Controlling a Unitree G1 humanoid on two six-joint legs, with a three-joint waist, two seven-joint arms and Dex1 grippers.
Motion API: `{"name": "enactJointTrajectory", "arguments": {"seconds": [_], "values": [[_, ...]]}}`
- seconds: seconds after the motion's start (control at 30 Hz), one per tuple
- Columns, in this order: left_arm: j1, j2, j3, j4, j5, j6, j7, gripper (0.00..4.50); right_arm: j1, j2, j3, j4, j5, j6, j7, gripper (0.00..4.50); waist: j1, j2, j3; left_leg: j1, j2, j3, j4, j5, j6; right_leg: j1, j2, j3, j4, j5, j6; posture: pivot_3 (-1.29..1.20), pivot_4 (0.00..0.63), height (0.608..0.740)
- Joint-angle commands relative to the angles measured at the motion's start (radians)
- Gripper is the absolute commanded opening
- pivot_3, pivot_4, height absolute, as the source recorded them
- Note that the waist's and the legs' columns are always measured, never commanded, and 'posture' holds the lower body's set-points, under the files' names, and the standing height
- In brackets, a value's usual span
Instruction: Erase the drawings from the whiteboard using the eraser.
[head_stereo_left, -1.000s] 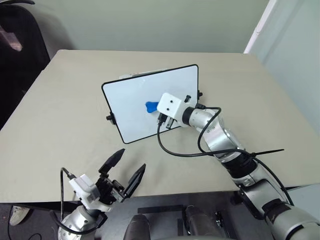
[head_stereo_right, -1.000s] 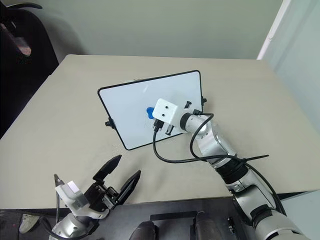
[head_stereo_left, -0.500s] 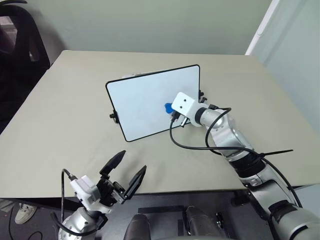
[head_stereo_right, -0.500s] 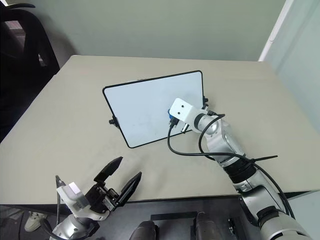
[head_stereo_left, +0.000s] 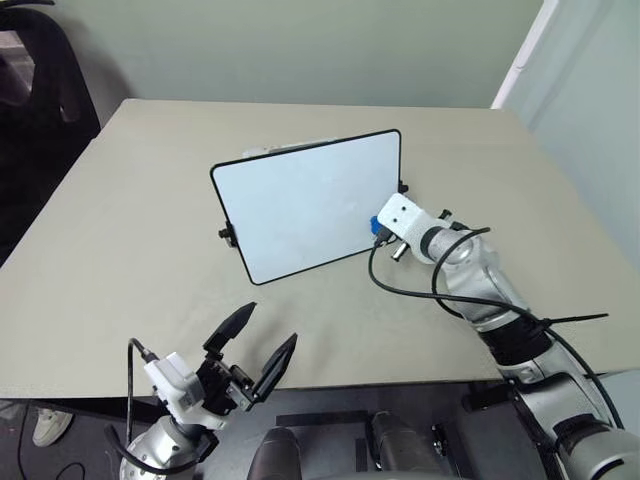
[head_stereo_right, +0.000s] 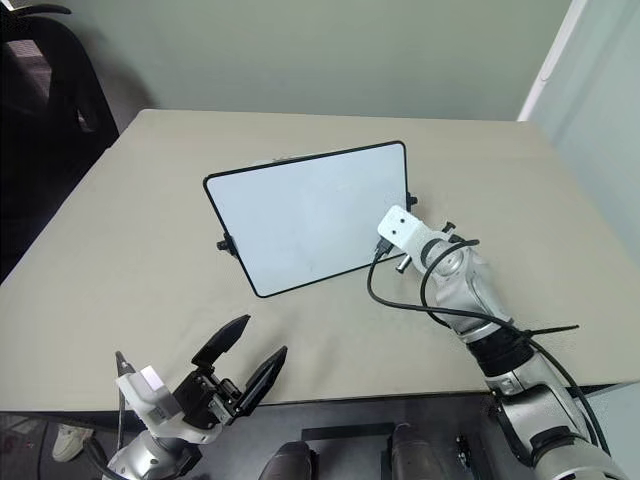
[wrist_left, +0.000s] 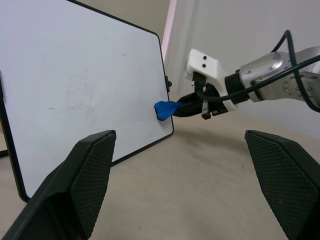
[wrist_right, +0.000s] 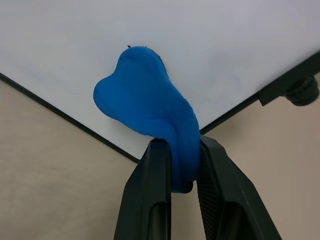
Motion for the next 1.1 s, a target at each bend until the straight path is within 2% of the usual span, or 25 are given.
{"name": "enactJointTrajectory", "arguments": {"seconds": [0.03, 0.17, 0.27, 0.4, 0.53, 0.73, 1.03, 1.1], "values": [[0.009, 0.003, 0.003, -0.039, -0.013, -0.013, -0.005, 4.5, 0.01, -0.019, -0.092, -0.181, 0.049, 0.062, 0.038, 0.42, 0.001, 0.0, 0.0, 0.0, 0.0, 0.001, 0.0, 0.0, 0.0, 0.0, 0.0, 0.0, 0.0, 0.0, 0.001, 0.0, 0.15, 0.74], [0.017, 0.002, -0.003, -0.042, -0.009, -0.017, -0.009, 4.5, 0.082, -0.023, -0.19, -0.369, 0.137, 0.216, 0.084, 0.42, 0.003, 0.0, 0.0, -0.001, 0.0, 0.002, 0.0, 0.0, 0.0, 0.001, 0.001, 0.0, -0.001, -0.003, 0.004, 0.0, 0.15, 0.74], [0.019, 0.001, -0.005, -0.039, -0.006, -0.02, -0.011, 4.5, 0.156, 0.001, -0.316, -0.489, 0.193, 0.459, 0.083, 0.42, 0.009, -0.001, -0.001, -0.001, 0.0, 0.003, 0.0, 0.0, 0.0, 0.002, 0.001, 0.0, -0.001, -0.007, 0.007, 0.0, 0.15, 0.74], [0.017, 0.001, -0.008, -0.035, -0.003, -0.021, -0.01, 4.5, 0.164, 0.115, -0.51, -0.605, 0.248, 0.737, 0.063, 0.42, 0.011, -0.001, 0.0, 0.0, 0.0, 0.004, 0.0, -0.002, 0.002, 0.002, 0.001, 0.0, -0.001, -0.009, 0.007, 0.0, 0.15, 0.74], [0.017, 0.0, -0.014, -0.033, 0.001, -0.023, -0.011, 4.5, 0.211, 0.178, -0.603, -0.642, 0.264, 0.789, 0.018, 0.42, 0.009, -0.001, 0.0, 0.001, 0.0, 0.005, 0.0, -0.004, 0.005, 0.002, 0.001, 0.0, 0.0, -0.009, 0.007, 0.0, 0.15, 0.74], [0.024, -0.005, -0.036, -0.043, 0.015, -0.026, -0.008, 4.5, 0.289, 0.175, -0.65, -0.597, 0.281, 0.789, -0.049, 0.42, 0.011, 0.0, 0.0, 0.001, 0.0, 0.005, 0.0, -0.004, 0.005, 0.002, 0.001, 0.0, 0.0, -0.009, 0.007, 0.0, 0.15, 0.74], [0.022, -0.005, -0.05, -0.045, 0.023, -0.032, 0.003, 4.5, 0.34, 0.136, -0.663, -0.618, 0.36, 0.789, -0.063, 3.41, 0.011, 0.0, 0.0, 0.001, 0.0, 0.005, 0.0, -0.004, 0.005, 0.002, 0.001, -0.001, 0.001, -0.009, 0.007, 0.0, 0.15, 0.74], [0.019, -0.005, -0.051, -0.045, 0.024, -0.03, 0.007, 4.5, 0.371, 0.106, -0.651, -0.652, 0.384, 0.74, -0.052, 4.1, 0.012, 0.0, 0.0, 0.001, 0.0, 0.005, 0.0, -0.004, 0.005, 0.002, 0.001, -0.001, 0.001, -0.009, 0.007, 0.0, 0.15, 0.74]]}}
